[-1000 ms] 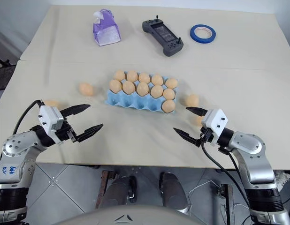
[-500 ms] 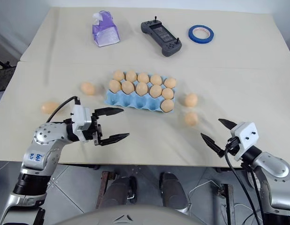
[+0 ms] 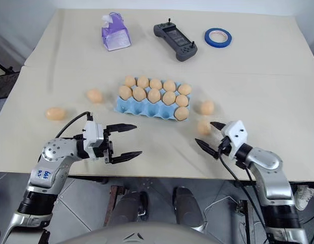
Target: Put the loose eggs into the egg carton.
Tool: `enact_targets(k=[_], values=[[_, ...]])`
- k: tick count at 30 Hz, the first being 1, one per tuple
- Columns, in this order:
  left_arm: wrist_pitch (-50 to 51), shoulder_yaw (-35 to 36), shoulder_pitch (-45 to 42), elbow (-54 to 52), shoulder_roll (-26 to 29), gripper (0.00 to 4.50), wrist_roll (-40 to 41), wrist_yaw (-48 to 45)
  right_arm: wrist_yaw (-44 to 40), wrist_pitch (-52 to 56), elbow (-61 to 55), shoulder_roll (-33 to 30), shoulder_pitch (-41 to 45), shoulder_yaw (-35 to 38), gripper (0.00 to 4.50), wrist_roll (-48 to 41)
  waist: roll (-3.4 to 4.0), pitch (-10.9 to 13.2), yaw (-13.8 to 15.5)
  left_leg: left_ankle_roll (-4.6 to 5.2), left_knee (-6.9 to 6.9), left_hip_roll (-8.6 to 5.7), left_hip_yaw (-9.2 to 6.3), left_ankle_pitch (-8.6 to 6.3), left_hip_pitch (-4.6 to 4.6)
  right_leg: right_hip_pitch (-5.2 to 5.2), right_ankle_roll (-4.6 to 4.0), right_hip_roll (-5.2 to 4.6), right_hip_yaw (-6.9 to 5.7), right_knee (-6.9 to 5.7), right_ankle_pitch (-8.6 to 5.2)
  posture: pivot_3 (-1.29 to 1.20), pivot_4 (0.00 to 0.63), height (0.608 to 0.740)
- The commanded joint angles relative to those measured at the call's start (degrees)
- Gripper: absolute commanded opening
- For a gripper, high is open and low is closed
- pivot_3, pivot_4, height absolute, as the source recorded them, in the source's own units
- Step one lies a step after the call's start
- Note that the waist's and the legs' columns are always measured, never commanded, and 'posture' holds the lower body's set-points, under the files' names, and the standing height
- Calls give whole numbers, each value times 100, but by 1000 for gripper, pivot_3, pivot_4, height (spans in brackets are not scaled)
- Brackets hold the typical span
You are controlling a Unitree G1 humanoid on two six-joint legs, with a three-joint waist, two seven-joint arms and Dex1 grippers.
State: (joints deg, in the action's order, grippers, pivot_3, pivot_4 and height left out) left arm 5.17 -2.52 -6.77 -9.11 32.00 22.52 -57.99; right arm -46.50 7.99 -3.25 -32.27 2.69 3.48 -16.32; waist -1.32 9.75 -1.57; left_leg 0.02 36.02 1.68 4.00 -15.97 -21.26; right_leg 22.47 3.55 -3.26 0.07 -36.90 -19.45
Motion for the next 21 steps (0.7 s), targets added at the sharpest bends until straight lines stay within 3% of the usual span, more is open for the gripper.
enact_targets(k=[1, 5, 7, 12, 13, 17, 21], values=[[1, 147, 88, -315, 73, 4475, 35, 90, 136, -69, 223, 139, 277, -131, 4500, 160, 0, 0, -1, 0, 1, 0, -1, 0, -1, 0, 0, -1, -1, 1, 0, 0, 150, 740], [17, 145, 179, -420, 82, 4497, 23, 183, 202, -230, 566, 301, 501, -257, 4322, 317, 0, 0, -5, 1, 3, -3, -1, -1, -1, -4, 0, -6, -1, 2, 0, 0, 150, 740], [27, 174, 226, -487, 88, 4500, 30, 240, 167, -277, 620, 331, 509, -238, 3920, 284, 0, 0, -6, 0, 3, -3, -2, 0, 1, -4, 0, -6, -2, 1, 0, 0, 150, 740], [25, 258, 375, -572, 103, 4500, 49, 382, 47, -332, 437, 207, 323, -137, 2224, 190, 0, 0, -5, 1, 2, -3, -2, -1, 1, -4, 0, -6, -2, 2, 0, 0, 150, 740], [30, 272, 406, -587, 95, 4500, 46, 414, 22, -349, 323, 168, 314, -116, 2092, 170, 0, 0, -5, 1, 2, -3, -2, -1, 0, -4, 0, -6, -2, 3, 0, 0, 150, 740], [86, 381, 508, -646, 25, 4500, 85, 583, 2, 40, -320, 140, 480, -102, 2092, -169, 3, 2, -5, 1, 2, -3, -4, -1, -2, -2, 0, -8, -3, 3, 0, 0, 150, 740], [148, 700, 645, -606, 1, 4500, 193, 828, 318, 845, -823, 468, 1295, -506, 2092, -291, 10, 11, -102, 1, 3, 0, -2, 1, -1, 2, -2, -6, 0, -4, 1, 0, 150, 740]])
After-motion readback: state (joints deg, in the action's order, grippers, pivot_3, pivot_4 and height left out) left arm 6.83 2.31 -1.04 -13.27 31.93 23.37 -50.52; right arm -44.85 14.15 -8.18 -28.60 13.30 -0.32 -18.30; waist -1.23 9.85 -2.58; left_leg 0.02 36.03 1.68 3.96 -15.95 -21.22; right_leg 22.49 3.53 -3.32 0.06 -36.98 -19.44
